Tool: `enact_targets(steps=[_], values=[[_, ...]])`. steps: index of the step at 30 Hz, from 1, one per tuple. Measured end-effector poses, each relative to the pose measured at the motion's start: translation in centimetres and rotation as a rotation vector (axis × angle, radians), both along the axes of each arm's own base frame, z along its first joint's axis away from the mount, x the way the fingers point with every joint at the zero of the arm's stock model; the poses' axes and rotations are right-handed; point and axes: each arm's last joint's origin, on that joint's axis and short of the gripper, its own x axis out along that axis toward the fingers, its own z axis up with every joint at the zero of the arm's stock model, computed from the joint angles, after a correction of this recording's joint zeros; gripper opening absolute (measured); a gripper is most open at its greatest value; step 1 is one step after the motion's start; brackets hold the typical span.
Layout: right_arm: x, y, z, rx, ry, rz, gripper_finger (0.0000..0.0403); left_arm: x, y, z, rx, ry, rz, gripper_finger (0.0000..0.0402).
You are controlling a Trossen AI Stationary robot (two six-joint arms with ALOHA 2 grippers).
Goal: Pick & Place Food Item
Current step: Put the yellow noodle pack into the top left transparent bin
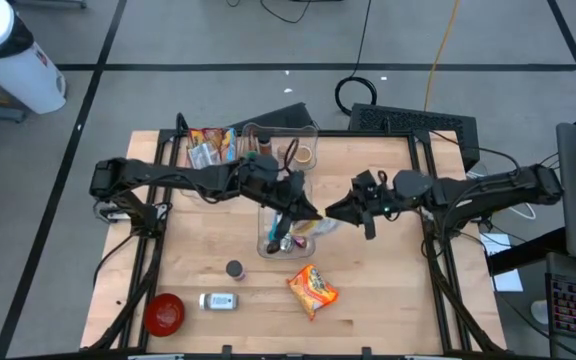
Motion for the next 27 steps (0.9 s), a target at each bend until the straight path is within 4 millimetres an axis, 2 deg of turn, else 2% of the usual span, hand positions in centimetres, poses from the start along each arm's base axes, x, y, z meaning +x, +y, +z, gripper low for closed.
enact_targets(steps=[7, 14, 21, 27], values=[[-1.1, -0.8, 0.6, -0.011, -0.009, -0.03, 0.013, -0.9, 1.7, 1.3, -0.015, -0.033, 0.013, 0.0002], [-1.5, -1.2, 0.1, -0.038, 0.064, -0.044, 0.0157, -1.9, 2.7, 2.5, -0.019, -0.068, 0.025, 0.0001], [-1.4, -1.2, -0.2, -0.058, 0.077, -0.048, 0.0146, -2.4, 3.3, 3.0, -0.02, -0.076, 0.029, 0.0001], [-1.4, -1.3, -0.2, -0.066, 0.084, -0.073, 0.0093, -2.4, 3.3, 2.9, -0.025, -0.069, 0.02, 0.0001]])
